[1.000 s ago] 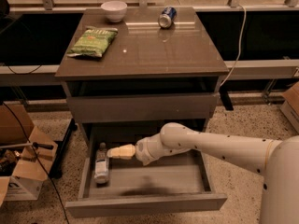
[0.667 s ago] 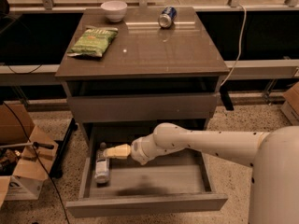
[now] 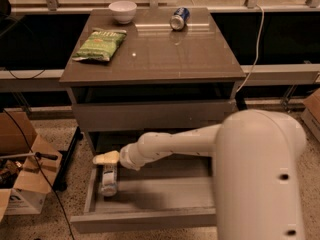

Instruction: Pick blue plastic bottle from middle drawer and place on counter

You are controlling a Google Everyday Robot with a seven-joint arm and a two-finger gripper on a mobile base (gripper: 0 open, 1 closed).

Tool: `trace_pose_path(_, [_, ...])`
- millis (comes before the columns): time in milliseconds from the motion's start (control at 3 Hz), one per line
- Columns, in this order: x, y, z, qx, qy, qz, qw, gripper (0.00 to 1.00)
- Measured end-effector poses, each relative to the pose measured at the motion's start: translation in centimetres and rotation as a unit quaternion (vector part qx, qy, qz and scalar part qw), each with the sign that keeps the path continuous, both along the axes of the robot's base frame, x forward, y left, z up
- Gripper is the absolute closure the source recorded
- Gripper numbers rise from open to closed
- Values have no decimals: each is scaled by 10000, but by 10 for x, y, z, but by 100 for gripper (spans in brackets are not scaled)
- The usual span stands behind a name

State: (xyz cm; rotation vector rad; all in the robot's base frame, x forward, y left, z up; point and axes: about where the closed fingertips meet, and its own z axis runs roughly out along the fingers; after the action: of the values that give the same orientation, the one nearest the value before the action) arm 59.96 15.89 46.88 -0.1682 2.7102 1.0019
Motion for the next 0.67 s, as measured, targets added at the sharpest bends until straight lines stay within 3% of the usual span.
trace_pose_path(333, [15,31,-14,-108,-53,49,9999,0])
trace_pose_path(667, [21,44,-30,-135,50,4,9999,0])
